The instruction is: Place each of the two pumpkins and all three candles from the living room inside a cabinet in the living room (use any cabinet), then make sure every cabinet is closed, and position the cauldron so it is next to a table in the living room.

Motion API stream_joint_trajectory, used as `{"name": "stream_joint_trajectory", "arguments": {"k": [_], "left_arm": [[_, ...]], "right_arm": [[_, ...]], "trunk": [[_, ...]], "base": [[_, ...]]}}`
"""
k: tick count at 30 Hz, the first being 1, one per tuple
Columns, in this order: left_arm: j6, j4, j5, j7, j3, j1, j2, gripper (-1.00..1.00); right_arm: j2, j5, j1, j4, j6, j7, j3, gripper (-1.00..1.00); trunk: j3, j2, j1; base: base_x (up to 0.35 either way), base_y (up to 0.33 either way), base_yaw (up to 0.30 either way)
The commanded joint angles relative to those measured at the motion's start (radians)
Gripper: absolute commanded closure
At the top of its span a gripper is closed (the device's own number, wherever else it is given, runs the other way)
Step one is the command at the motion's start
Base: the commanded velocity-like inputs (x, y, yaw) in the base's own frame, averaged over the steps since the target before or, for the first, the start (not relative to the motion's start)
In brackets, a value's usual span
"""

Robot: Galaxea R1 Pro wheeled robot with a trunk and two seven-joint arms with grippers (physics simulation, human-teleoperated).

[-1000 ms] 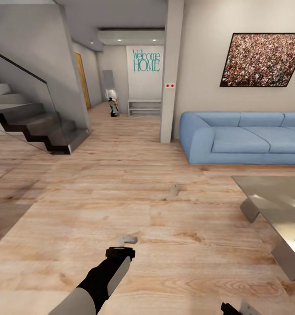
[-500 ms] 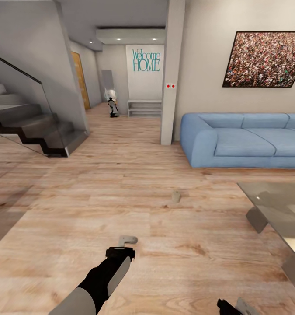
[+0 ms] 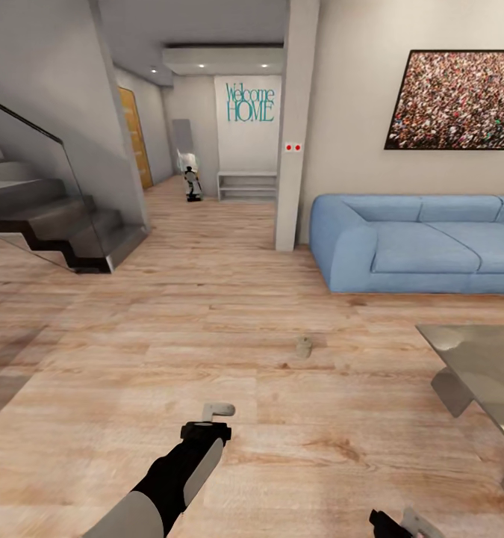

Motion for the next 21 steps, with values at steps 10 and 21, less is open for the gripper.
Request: {"name": "stream_joint_trajectory", "arguments": {"k": [10, 21], "left_arm": [[0.002, -0.001, 0.012, 0.009, -0.002, -0.001, 0.001, -1.00], [-0.013, -0.007, 0.018, 0.011, 0.010, -0.002, 0.003, -1.00]], "right_arm": [[-0.001, -0.010, -0.009, -0.091, 0.218, 0.140, 0.002, -1.00], [0.001, -0.013, -0.114, -0.380, 0.598, 0.055, -0.008, -1.00]], "trunk": [[-0.001, 0.000, 0.000], [-0.001, 0.000, 0.000]], "base": [[0.261, 0.000, 0.000], [0.228, 0.000, 0.000]]}}
